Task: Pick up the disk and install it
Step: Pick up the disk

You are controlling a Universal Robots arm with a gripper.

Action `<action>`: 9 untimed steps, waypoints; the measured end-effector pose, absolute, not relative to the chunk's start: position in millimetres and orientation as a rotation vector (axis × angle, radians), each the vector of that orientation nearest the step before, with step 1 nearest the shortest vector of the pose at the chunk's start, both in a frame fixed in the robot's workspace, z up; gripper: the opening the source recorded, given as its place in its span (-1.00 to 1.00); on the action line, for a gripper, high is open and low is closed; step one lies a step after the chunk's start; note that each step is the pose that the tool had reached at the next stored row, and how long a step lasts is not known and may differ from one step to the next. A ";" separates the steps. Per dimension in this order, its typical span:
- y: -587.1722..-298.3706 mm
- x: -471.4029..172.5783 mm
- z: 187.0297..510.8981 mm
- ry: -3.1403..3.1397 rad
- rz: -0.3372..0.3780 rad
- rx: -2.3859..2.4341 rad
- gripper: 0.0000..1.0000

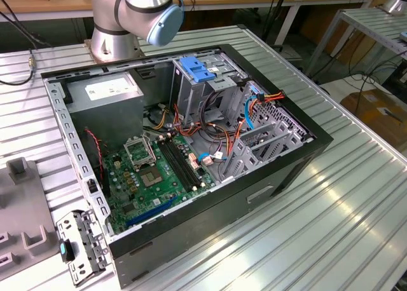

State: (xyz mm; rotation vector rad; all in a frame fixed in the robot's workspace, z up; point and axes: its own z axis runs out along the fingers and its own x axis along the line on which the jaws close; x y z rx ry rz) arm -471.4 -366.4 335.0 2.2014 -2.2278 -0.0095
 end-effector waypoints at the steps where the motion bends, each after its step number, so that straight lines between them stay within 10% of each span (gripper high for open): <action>1: -366.4 -471.4 336.2 -2.228 -0.009 2.201 -0.26; 9: -366.4 -471.4 347.3 -2.225 -0.002 2.198 -0.26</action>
